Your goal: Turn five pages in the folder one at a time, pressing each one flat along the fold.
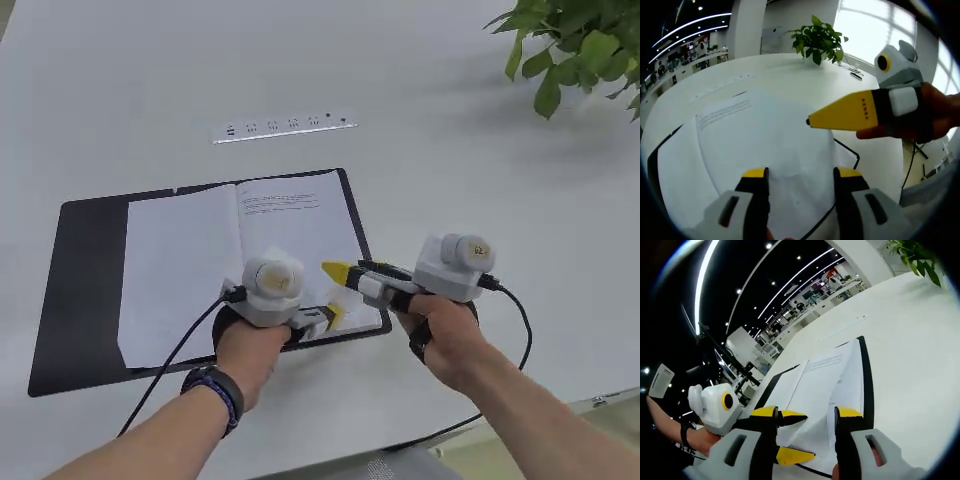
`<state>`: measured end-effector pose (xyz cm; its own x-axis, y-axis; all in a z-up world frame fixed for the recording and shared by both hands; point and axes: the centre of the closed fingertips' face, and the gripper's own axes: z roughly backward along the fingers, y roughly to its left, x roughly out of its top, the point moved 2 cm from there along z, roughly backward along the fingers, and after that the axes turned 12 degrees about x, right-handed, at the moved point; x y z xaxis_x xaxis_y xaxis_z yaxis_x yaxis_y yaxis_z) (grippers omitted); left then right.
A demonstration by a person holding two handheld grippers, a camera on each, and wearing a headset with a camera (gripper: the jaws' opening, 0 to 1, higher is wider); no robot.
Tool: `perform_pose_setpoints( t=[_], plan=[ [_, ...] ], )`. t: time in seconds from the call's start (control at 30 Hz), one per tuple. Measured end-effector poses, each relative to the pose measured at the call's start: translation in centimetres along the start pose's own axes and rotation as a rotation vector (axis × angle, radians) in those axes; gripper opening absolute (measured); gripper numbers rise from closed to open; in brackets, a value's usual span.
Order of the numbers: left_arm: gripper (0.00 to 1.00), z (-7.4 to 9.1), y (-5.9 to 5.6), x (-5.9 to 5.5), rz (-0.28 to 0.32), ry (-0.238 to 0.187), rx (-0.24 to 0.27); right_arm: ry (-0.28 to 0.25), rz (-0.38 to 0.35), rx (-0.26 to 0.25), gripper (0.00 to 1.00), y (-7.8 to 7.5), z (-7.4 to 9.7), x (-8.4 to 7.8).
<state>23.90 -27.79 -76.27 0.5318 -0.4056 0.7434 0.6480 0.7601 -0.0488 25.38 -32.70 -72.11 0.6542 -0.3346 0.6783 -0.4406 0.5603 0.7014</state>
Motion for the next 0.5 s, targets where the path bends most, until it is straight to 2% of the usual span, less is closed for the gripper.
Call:
perform_pose_setpoints(
  t=[0.13,0.27,0.5],
  plan=[
    [0.53,0.2,-0.1,-0.2,-0.010,0.001,-0.004,-0.003,-0.011,0.005,0.40,0.1,0.2,-0.3],
    [0.54,0.5,-0.2,-0.3,0.005,0.004,-0.011,-0.011,-0.023,-0.002,0.36,-0.1,0.6,-0.4],
    [0.60,1.6,-0.8,-0.8,0.011,0.019,-0.025,-0.017,-0.035,-0.010,0.24,-0.2,1.1,-0.7]
  ],
)
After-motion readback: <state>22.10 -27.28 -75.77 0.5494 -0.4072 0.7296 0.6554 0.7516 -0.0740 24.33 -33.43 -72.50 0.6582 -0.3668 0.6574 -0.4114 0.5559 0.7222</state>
